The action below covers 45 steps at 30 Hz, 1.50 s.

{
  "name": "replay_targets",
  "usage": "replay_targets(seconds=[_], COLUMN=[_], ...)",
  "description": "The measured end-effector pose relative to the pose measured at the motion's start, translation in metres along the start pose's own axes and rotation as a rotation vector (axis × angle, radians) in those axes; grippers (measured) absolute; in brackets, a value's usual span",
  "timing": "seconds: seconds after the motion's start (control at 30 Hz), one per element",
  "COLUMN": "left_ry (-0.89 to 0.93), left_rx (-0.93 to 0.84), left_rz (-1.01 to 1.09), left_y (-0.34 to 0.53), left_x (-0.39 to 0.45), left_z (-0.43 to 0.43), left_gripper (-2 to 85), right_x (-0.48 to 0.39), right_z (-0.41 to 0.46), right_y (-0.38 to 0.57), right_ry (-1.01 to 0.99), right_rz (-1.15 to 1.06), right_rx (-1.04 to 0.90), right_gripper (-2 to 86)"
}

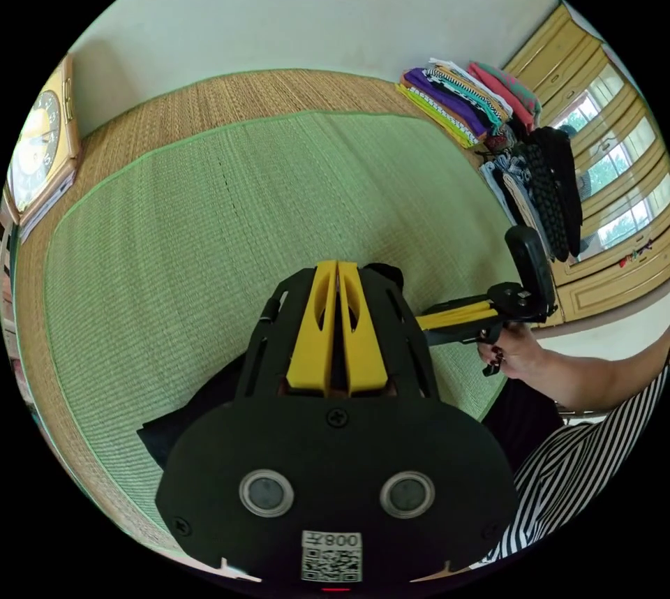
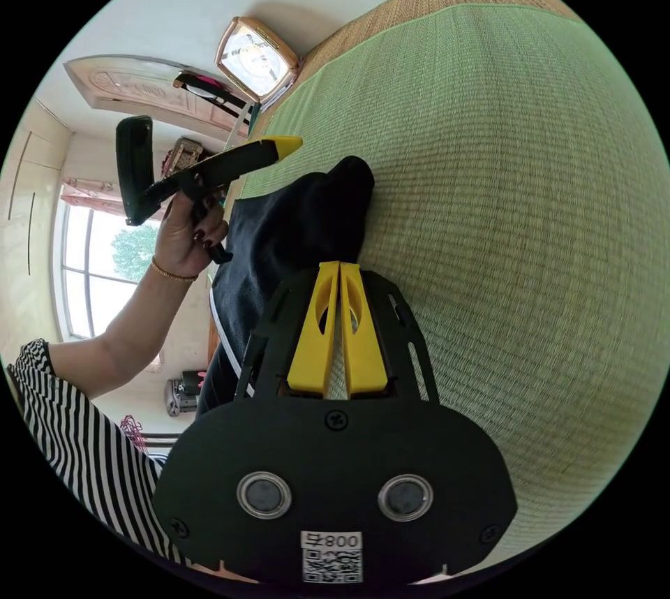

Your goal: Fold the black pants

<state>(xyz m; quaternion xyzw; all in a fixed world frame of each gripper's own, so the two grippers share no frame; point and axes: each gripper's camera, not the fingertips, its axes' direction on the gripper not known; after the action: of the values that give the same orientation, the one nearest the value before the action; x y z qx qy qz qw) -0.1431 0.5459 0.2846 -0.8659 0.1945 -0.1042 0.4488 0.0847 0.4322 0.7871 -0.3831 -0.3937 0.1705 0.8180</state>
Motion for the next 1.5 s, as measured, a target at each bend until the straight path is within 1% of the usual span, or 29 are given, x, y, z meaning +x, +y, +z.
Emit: replay_targets(seconds=[0.1,0.23,0.33,0.4,0.47,0.53,0.67,0.73,0.8,0.9,0.97,1.0,1.07,1.1,1.13,1.2,1.27,1.33,1.43,1.5], left_ry=[0.05,0.002,-0.001,-0.025,-0.067,-0.126,-0.222,-0.238,-0.24,-0.212,-0.182,-0.195,-0.227,-0.238,-0.239,-0.197,-0.179,-0.161,-0.053,0.085], left_rx=[-0.004,0.041,0.077,0.117,0.134,0.146,0.166,0.15,0.117,0.137,0.137,0.147,0.157,0.145,0.134,0.088,0.117,0.143,0.155,0.124], left_rz=[0.046,0.067,0.028,-0.029,-0.094,-0.171,-0.408,-0.501,-0.561,-0.56,-0.589,-0.589,-0.552,-0.533,-0.532,-0.553,-0.556,-0.507,-0.395,-0.31], left_y=[0.002,0.016,0.034,0.057,0.078,0.103,0.17,0.194,0.218,0.233,0.236,0.238,0.241,0.244,0.246,0.258,0.266,0.269,0.273,0.275], left_x=[0.008,0.019,0.019,0.014,0.007,-0.004,-0.037,-0.05,-0.063,-0.076,-0.082,-0.083,-0.08,-0.08,-0.081,-0.093,-0.096,-0.091,-0.071,-0.051], left_z=[0.006,0.004,-0.003,-0.013,-0.022,-0.032,-0.052,-0.053,-0.046,-0.038,-0.039,-0.043,-0.048,-0.048,-0.047,-0.04,-0.045,-0.052,-0.053,-0.039], left_gripper=[0.0,0.0,0.0,0.0,0.0,0.0,0.0,0.0,0.0,0.0,0.0,0.0,0.0,0.0,0.1,0.1,0.1,0.2,0.5,1.0], right_x=[0.001,-0.009,-0.011,0.002,0.013,0.016,-0.001,-0.014,-0.034,-0.048,-0.047,-0.047,-0.052,-0.057,-0.059,-0.057,-0.046,-0.044,-0.046,-0.032], right_z=[-0.008,-0.028,-0.031,-0.025,-0.016,-0.018,-0.037,-0.041,-0.031,-0.003,0.011,0.012,0.002,-0.001,-0.001,0.012,0.019,0.013,-0.001,-0.013], right_y=[-0.001,-0.008,-0.029,-0.047,-0.058,-0.059,-0.044,-0.031,-0.006,0.027,0.041,0.047,0.051,0.051,0.051,0.05,0.05,0.049,0.052,0.055], right_ry=[-0.015,-0.062,0.003,0.016,0.039,0.021,-0.019,-0.051,-0.086,-0.08,-0.064,-0.054,-0.113,-0.084,-0.056,-0.002,-0.025,-0.039,-0.012,-0.064], right_rz=[0.003,-0.039,-0.055,-0.012,0.035,0.038,-0.026,-0.075,-0.149,-0.191,-0.177,-0.154,-0.163,-0.177,-0.185,-0.193,-0.151,-0.139,-0.155,-0.095], right_rx=[0.006,0.086,0.098,0.092,0.035,0.046,0.088,0.062,-0.049,-0.22,-0.288,-0.288,-0.238,-0.231,-0.24,-0.327,-0.353,-0.333,-0.307,-0.272], right_gripper=[0.0,0.0,0.0,-0.1,-0.1,-0.1,-0.1,-0.1,0.0,0.0,0.0,0.0,0.0,0.0,0.0,0.0,0.0,0.0,0.1,0.1])
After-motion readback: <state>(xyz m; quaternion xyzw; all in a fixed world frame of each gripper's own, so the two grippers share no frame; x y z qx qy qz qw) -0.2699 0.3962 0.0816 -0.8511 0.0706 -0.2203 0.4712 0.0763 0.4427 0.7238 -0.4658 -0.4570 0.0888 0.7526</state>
